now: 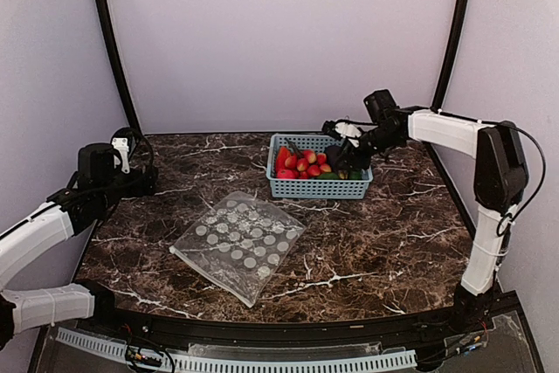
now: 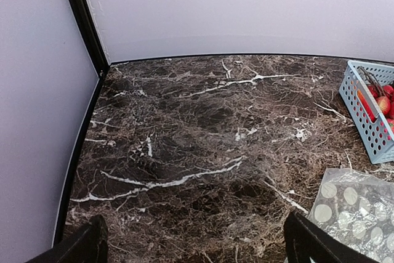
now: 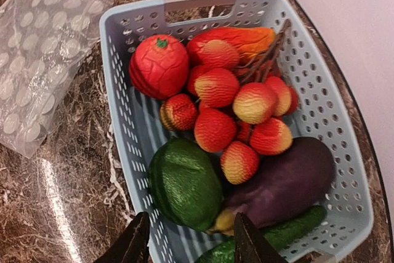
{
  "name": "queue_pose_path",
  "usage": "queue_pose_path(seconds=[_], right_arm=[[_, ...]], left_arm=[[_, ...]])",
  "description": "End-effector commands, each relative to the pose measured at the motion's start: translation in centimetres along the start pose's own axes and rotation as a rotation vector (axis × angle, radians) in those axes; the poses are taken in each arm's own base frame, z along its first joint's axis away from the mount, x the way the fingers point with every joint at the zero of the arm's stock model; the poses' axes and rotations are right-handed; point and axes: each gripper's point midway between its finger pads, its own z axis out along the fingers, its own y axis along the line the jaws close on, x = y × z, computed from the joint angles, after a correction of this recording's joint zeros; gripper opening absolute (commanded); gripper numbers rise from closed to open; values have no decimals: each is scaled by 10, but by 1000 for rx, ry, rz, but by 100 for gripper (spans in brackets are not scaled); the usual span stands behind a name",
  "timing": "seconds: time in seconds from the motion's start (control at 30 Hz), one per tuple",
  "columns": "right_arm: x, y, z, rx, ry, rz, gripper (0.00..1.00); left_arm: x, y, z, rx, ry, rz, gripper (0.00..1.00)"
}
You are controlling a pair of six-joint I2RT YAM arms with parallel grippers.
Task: Place the food in the zip-top bag and seal the zipper
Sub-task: Adjust the bin at the center of the board.
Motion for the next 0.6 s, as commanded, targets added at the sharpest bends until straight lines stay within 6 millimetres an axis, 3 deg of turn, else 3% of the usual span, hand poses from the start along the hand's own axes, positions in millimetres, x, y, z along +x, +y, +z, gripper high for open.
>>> queue_pose_path(seconds=[0.0,0.2,0.4,0.57], right_arm=[[9,21,26,-71,119,-68,44],[30,27,48,-81,222,-64,41],[41,46,40,-130,240,-53,34],[66,62,35,-155,315,6,25]], left_arm=[[-5,3,-9,3,-41,34,99],[-9,-7,-13,61,-59,53,99],[-7,-14,-12,101,-47,54,98],[-6,-17,-11,116,-44,56,96]])
